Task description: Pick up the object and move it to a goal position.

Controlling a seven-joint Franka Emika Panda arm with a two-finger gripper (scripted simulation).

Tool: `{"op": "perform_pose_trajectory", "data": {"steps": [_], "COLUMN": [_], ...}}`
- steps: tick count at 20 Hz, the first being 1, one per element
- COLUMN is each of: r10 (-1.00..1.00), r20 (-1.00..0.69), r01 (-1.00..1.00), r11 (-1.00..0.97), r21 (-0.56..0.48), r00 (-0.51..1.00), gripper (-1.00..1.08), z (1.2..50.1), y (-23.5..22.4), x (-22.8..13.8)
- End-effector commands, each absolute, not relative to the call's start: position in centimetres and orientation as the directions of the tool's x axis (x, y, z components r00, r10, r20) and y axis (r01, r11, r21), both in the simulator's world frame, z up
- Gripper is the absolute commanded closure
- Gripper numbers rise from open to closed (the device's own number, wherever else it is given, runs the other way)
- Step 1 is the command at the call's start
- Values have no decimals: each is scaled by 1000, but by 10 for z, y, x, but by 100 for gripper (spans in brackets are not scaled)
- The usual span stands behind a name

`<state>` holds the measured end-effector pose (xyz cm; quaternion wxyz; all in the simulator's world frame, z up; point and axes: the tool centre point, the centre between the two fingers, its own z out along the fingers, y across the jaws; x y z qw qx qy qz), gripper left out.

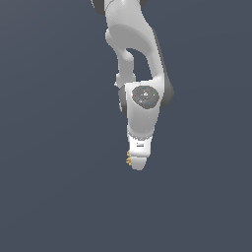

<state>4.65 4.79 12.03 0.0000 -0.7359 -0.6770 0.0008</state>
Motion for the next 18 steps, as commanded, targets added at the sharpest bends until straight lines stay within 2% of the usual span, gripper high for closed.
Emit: {"op": "perform_pose_trajectory", "data": {"steps": [1,8,18], "r10": [998,998,998], "r20": [0,0,0], "r01": [998,998,998], "r11": [-65,-63,-58], "r21": [0,0,0], "r00": [65,63,58], "gripper": [-92,-92,-92], "z": [120,116,72], "y": [48,48,48], "x": [47,47,46]}}
